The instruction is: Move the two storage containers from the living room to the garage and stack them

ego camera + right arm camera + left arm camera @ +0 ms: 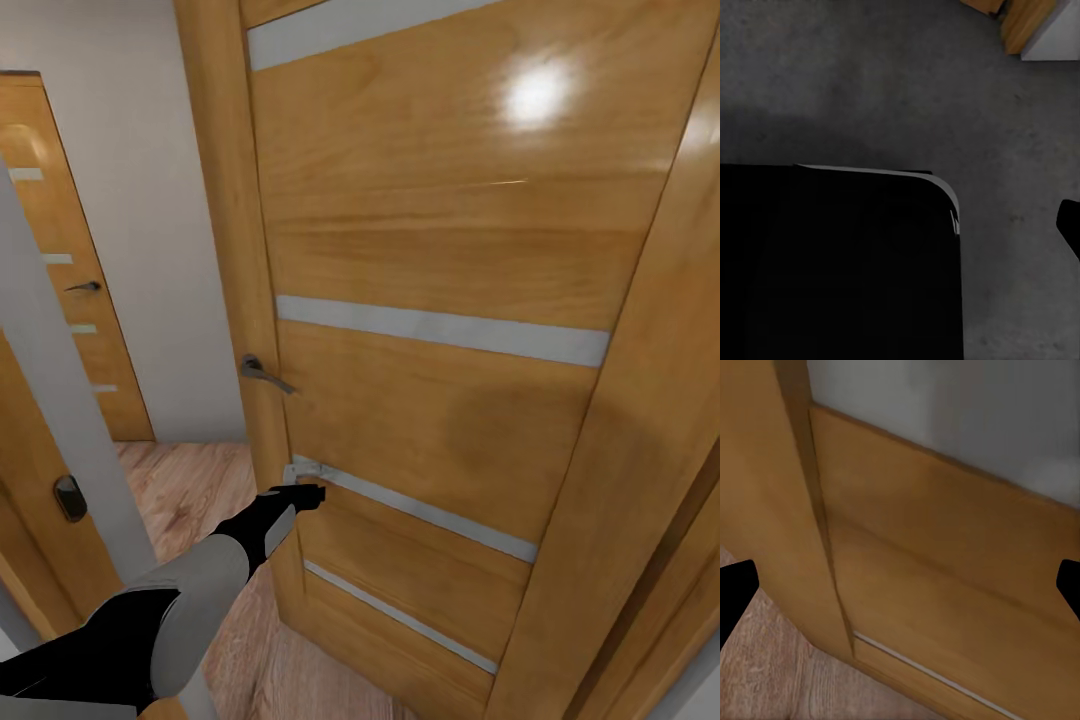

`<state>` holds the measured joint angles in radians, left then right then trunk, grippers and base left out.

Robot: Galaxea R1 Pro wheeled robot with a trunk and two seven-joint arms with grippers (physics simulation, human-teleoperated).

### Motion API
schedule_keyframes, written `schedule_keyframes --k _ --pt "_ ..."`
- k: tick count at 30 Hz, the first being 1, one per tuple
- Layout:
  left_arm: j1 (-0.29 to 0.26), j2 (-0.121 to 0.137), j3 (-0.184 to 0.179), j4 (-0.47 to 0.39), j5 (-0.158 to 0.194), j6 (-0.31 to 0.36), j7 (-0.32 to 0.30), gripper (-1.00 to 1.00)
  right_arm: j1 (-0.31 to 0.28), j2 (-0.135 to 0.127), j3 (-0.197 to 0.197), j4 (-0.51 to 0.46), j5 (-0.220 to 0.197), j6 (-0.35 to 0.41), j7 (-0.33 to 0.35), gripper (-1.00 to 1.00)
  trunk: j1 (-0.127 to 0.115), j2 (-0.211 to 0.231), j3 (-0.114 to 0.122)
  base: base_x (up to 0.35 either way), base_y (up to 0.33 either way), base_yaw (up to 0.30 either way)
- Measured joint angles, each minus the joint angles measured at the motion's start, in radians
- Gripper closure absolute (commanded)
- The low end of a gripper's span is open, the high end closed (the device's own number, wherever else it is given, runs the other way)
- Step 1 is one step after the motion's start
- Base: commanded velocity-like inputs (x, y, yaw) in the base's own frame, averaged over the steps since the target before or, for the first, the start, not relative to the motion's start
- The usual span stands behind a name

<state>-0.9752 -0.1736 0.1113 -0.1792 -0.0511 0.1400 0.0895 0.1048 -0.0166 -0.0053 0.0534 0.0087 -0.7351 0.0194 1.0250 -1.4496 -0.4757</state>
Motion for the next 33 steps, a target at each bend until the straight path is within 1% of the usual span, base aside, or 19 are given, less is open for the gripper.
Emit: schedule_keyframes --k 7,9,10,15,17,24,28,29,33 --pt "0.000 0.000 0.000 0.000 0.000 -0.001 0.000 -1.00 0.000 0.000 0.000 0.000 0.001 0.000 0.000 -1.00 0.000 0.000 0.000 0.000 0.000 0.000" --pt "0.000 0.000 -0.004 0.002 0.005 0.000 0.000 -1.00 0.000 0.000 0.000 0.000 0.001 0.000 0.000 -1.00 -0.001 0.000 0.000 0.256 0.000 0.000" --pt "0.000 0.000 0.000 0.000 0.000 0.000 0.000 -1.00 0.000 0.000 0.000 0.000 0.001 0.000 0.000 -1.00 0.000 0.000 0.000 0.290 0.000 0.000" --pt "0.000 0.000 -0.002 0.001 0.001 0.000 0.000 -1.00 0.000 0.000 0.000 0.000 0.001 0.000 0.000 -1.00 -0.001 0.000 0.000 0.301 0.000 0.000" --pt "0.000 0.000 0.000 0.000 0.000 -0.001 0.000 -1.00 0.000 0.000 0.000 0.000 0.000 0.000 0.000 -1.00 0.000 0.000 0.000 0.135 0.000 0.000" --pt "0.000 0.000 0.000 0.000 0.000 -0.001 0.000 -1.00 0.000 0.000 0.000 0.000 0.000 0.000 0.000 -1.00 0.000 0.000 0.000 0.034 -0.011 0.000" --pt "0.000 0.001 0.004 -0.001 -0.011 -0.001 0.004 -1.00 0.000 0.000 0.000 0.000 0.000 0.000 0.000 -1.00 0.000 0.000 0.000 0.120 -0.111 0.000" --pt "0.000 0.000 0.002 -0.001 -0.005 -0.001 0.002 -1.00 0.000 0.000 0.000 0.000 0.000 0.000 0.000 -1.00 0.000 0.000 0.000 0.059 -0.054 0.000" --pt "0.000 0.000 0.003 -0.001 -0.006 -0.001 0.002 -1.00 0.000 0.000 0.000 0.000 0.000 0.000 0.000 -1.00 0.000 0.000 0.000 0.015 -0.013 0.000"
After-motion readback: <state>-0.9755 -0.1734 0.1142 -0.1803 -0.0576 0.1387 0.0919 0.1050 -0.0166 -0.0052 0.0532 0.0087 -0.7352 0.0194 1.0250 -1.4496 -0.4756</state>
